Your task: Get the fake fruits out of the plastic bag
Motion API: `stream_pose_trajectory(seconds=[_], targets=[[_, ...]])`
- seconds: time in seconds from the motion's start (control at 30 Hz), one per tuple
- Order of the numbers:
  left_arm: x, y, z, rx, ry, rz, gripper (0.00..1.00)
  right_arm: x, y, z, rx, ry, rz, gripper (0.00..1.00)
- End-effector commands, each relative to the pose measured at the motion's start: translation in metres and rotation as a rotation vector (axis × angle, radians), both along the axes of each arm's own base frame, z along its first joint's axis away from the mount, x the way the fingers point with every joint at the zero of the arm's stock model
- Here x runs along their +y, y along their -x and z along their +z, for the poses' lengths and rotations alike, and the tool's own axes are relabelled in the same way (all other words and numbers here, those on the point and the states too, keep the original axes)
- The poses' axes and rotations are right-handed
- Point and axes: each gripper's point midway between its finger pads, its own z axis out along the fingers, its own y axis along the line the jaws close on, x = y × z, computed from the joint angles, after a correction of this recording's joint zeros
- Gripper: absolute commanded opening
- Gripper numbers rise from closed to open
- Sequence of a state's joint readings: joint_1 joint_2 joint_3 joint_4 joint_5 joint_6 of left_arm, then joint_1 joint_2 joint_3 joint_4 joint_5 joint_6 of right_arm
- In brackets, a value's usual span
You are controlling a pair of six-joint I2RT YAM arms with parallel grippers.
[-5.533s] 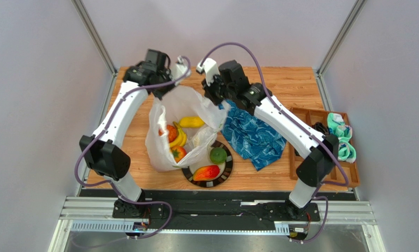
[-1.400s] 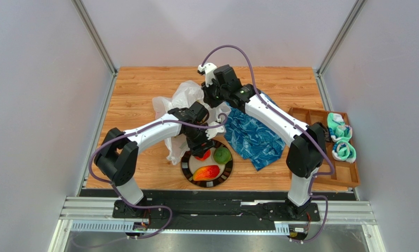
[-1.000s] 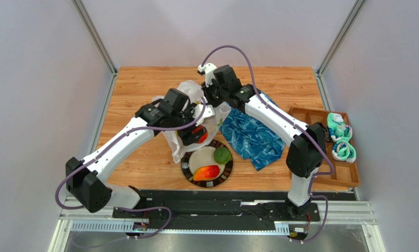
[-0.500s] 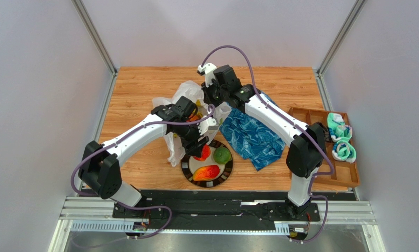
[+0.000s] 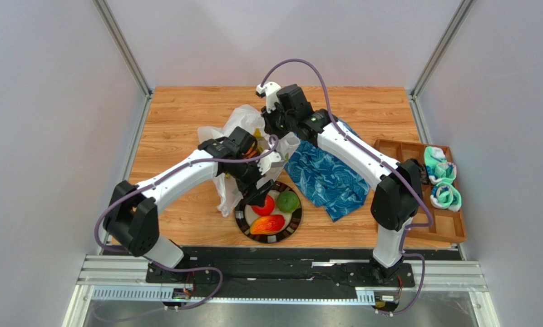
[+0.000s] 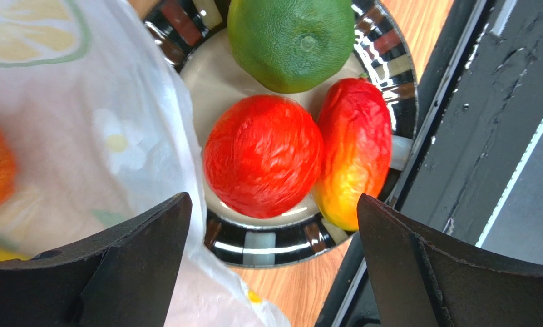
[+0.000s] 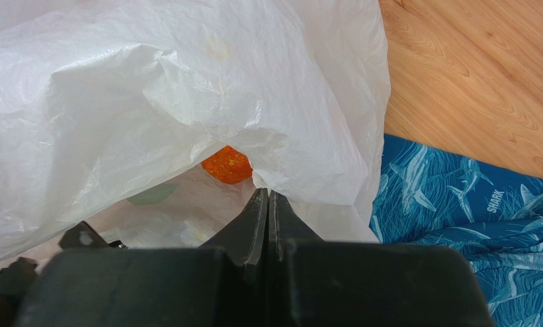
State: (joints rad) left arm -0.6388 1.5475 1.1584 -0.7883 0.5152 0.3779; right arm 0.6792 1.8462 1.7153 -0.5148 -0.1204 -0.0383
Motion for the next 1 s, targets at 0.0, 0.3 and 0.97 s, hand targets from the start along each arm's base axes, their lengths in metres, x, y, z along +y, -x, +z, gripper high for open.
stream_pose_trajectory(seconds=[0.0, 0.3, 0.97], targets=[[0.006, -0.022, 0.061, -0.171, 0.096, 0.072, 0.99, 0.0, -0.007, 0.008, -0.043, -0.008, -0.006, 0.0], [0.048, -0.115, 0.04, -0.402, -0.098, 0.254, 0.96, 0.0, -0.009, 0.01, -0.05, -0.009, -0.01, 0.0], [0.046, -0.181, -0.015, -0.371, -0.209, 0.228, 0.96, -0.003, -0.003, 0.001, -0.029, 0.004, -0.004, 0.0]])
